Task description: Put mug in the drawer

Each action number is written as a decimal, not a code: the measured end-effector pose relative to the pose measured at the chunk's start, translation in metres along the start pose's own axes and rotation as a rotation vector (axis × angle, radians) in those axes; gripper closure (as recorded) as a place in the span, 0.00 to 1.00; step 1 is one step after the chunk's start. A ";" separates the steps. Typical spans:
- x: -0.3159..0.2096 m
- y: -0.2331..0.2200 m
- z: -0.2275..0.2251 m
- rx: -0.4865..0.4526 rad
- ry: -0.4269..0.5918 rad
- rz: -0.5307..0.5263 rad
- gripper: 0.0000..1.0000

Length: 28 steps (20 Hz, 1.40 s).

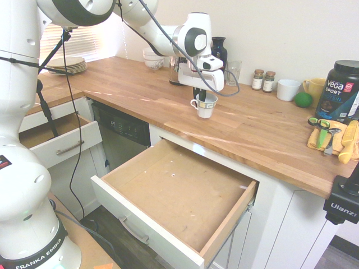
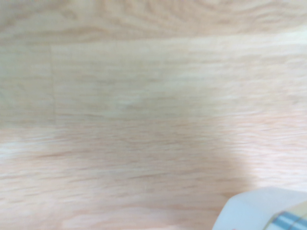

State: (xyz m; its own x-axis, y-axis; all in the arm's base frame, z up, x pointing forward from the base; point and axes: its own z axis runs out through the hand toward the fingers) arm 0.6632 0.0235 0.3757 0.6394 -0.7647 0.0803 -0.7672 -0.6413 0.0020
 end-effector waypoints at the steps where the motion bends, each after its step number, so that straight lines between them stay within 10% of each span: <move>1: 0.000 0.001 -0.007 0.003 0.003 0.000 1.00; 28: -0.066 0.142 -0.048 0.023 0.000 -0.021 1.00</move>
State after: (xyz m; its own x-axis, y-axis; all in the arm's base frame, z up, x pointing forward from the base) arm 0.5095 -0.0135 0.4184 0.6554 -0.7510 0.0801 -0.7523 -0.6586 -0.0189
